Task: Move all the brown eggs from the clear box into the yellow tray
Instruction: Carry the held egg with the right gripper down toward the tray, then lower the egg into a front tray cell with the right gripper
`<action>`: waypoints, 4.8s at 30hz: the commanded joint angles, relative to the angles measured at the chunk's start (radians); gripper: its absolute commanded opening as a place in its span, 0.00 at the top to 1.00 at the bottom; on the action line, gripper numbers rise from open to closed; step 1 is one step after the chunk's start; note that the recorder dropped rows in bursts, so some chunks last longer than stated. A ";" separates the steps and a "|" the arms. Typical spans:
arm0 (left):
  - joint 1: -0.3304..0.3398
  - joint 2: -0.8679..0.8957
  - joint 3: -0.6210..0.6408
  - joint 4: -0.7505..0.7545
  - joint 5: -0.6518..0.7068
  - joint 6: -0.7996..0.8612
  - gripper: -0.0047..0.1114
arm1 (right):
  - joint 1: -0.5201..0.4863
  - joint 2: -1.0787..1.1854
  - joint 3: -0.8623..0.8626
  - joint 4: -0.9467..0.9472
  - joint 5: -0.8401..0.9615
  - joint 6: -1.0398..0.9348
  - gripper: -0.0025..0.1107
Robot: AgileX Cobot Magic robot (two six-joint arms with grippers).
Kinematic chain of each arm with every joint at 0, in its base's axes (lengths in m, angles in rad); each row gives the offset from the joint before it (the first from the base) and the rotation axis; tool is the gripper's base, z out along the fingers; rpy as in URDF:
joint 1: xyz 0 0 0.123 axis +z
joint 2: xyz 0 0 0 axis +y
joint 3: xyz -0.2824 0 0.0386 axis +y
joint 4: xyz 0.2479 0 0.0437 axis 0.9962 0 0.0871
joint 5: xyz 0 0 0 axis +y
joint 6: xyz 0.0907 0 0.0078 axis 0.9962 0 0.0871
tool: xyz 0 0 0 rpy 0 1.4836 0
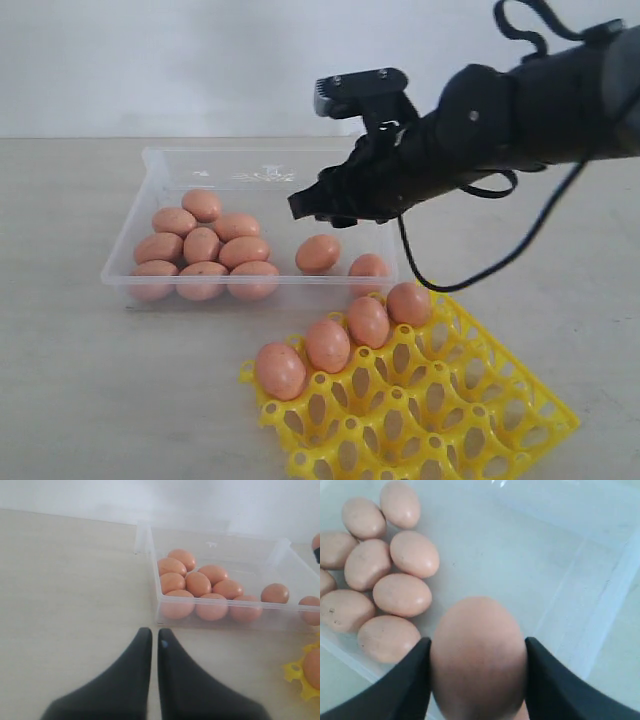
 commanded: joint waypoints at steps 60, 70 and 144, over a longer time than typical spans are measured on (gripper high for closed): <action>-0.002 0.004 0.004 0.004 -0.009 0.004 0.92 | -0.004 0.007 0.684 -1.291 -1.405 1.196 0.98; -0.002 0.004 0.004 0.004 -0.009 0.004 0.92 | -0.004 0.023 0.684 -1.215 -1.314 1.116 0.98; -0.002 0.004 0.004 0.004 -0.009 0.004 0.92 | 0.107 -0.101 0.575 -1.204 -0.850 1.081 0.54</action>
